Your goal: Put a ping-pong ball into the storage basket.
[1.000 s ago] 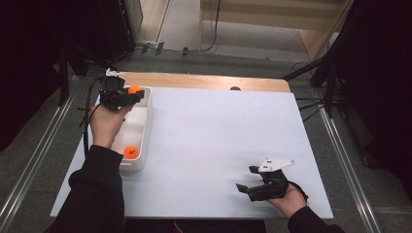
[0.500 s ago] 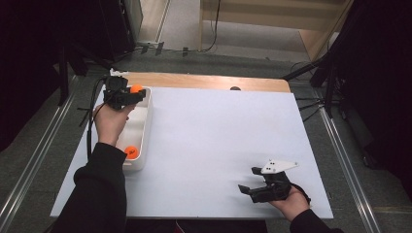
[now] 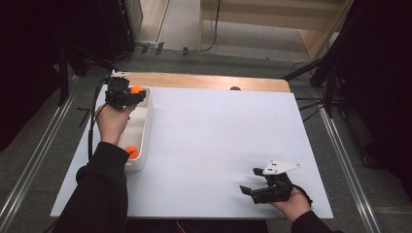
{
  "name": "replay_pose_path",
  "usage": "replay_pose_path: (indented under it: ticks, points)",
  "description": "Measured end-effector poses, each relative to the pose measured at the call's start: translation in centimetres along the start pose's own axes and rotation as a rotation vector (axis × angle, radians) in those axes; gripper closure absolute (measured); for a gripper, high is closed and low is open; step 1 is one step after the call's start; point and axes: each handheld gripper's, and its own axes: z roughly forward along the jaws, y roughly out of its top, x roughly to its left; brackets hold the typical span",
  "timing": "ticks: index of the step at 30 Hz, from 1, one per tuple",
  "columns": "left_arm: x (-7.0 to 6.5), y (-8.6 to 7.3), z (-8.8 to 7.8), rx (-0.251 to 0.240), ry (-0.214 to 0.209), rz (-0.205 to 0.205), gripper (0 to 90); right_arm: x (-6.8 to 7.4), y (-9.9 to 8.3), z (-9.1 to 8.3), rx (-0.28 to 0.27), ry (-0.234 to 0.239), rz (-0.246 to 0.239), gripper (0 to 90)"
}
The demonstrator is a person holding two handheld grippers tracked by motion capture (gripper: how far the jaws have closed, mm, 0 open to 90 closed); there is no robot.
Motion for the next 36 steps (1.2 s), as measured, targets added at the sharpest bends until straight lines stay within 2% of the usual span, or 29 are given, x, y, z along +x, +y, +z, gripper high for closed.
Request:
replay_pose_path:
  ticks: [10,18,24,28,33,36]
  points:
    - [0.5,-0.6,0.8,0.019,-0.002,-0.037,50.3,0.0,0.0,0.0,0.002,-0.001,-0.002,15.0]
    - [0.5,-1.0,1.5,0.044,0.012,-0.029,50.3,0.0,0.0,0.0,0.003,-0.003,-0.002,15.0]
    - [0.8,-1.3,2.0,0.071,0.013,-0.053,50.4,0.0,0.0,0.0,0.005,-0.001,-0.002,15.0]
    - [0.8,-1.3,2.1,0.083,0.022,-0.054,50.4,0.0,0.0,0.0,0.005,-0.002,-0.005,15.0]
    - [0.6,-1.5,2.7,0.137,0.03,-0.025,50.3,0.0,0.0,0.0,0.007,0.001,-0.007,15.0]
    - [0.6,-1.5,2.7,0.135,0.034,-0.033,50.2,0.0,0.0,0.0,0.007,0.0,-0.008,15.0]
